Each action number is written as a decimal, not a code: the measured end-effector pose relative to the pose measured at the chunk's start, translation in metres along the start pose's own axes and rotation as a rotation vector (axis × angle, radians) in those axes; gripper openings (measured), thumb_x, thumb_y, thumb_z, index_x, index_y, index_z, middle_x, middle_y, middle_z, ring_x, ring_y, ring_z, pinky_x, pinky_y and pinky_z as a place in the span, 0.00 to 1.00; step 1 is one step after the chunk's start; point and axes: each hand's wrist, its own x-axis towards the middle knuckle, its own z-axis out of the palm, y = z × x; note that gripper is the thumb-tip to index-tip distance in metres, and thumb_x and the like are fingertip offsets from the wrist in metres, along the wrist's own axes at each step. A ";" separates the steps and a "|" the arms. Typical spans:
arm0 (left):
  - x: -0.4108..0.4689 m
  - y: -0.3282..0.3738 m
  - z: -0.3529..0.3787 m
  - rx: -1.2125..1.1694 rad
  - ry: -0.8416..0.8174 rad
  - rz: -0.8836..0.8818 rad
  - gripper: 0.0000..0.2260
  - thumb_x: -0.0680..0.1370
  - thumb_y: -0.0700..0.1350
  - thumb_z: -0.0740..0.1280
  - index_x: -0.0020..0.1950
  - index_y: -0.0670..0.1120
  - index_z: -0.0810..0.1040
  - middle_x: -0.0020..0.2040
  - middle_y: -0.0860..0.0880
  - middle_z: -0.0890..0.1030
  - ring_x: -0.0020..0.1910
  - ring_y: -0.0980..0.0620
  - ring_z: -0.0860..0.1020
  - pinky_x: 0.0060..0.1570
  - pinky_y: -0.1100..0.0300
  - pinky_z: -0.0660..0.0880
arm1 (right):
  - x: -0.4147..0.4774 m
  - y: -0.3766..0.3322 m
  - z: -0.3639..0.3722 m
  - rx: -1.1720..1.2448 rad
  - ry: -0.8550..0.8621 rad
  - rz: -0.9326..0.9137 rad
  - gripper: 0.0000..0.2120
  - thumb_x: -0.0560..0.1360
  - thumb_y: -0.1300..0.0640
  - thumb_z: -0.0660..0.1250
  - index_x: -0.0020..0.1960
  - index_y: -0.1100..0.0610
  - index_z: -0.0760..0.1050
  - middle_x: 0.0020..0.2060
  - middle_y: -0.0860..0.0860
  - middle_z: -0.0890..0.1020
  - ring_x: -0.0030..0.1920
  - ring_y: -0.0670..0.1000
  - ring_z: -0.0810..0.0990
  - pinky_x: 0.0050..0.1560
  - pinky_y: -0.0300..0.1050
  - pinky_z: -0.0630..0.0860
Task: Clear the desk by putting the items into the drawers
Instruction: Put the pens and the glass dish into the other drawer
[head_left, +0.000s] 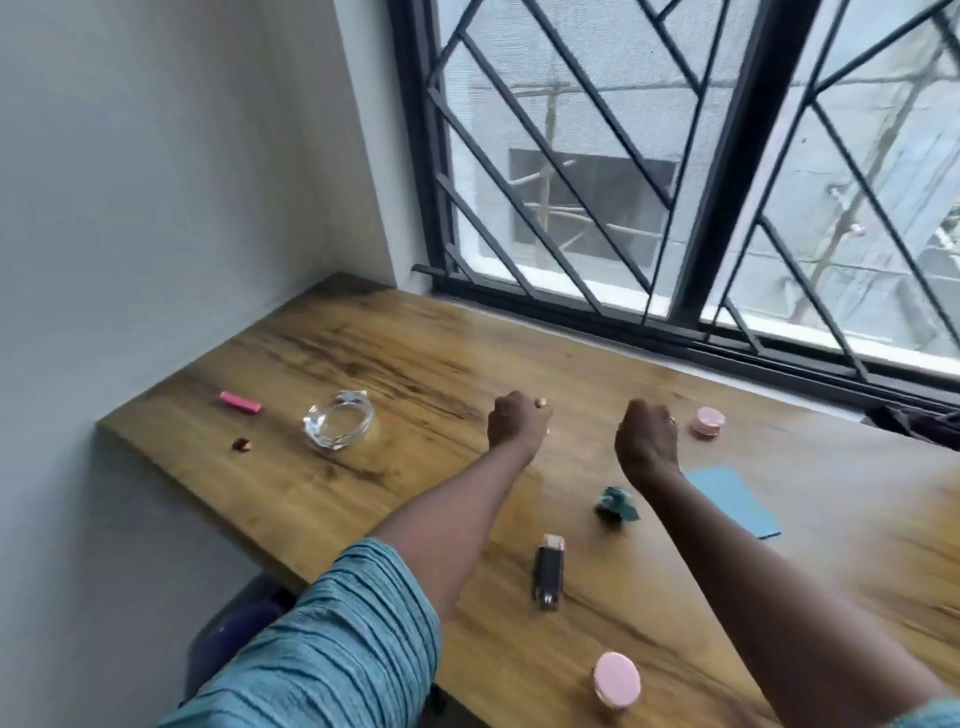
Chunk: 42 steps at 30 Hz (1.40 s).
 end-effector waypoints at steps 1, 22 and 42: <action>0.004 -0.010 -0.012 -0.011 0.034 -0.021 0.15 0.76 0.49 0.63 0.49 0.38 0.82 0.48 0.41 0.84 0.49 0.41 0.82 0.43 0.57 0.76 | 0.000 -0.016 0.007 0.051 -0.017 -0.017 0.11 0.74 0.72 0.58 0.49 0.70 0.78 0.45 0.69 0.79 0.48 0.68 0.79 0.43 0.54 0.76; 0.143 -0.197 -0.188 0.440 -0.056 -0.063 0.15 0.72 0.46 0.73 0.56 0.42 0.79 0.57 0.43 0.80 0.57 0.44 0.80 0.50 0.55 0.77 | 0.002 -0.312 0.145 0.452 -0.269 -0.129 0.07 0.71 0.67 0.67 0.46 0.65 0.83 0.42 0.62 0.85 0.40 0.51 0.80 0.40 0.41 0.71; 0.193 -0.211 -0.217 0.411 -0.080 0.065 0.11 0.76 0.36 0.61 0.51 0.41 0.82 0.49 0.44 0.84 0.49 0.46 0.83 0.47 0.55 0.79 | -0.001 -0.340 0.185 -0.068 -0.330 -0.268 0.10 0.73 0.66 0.61 0.50 0.64 0.79 0.48 0.62 0.82 0.47 0.62 0.82 0.38 0.48 0.74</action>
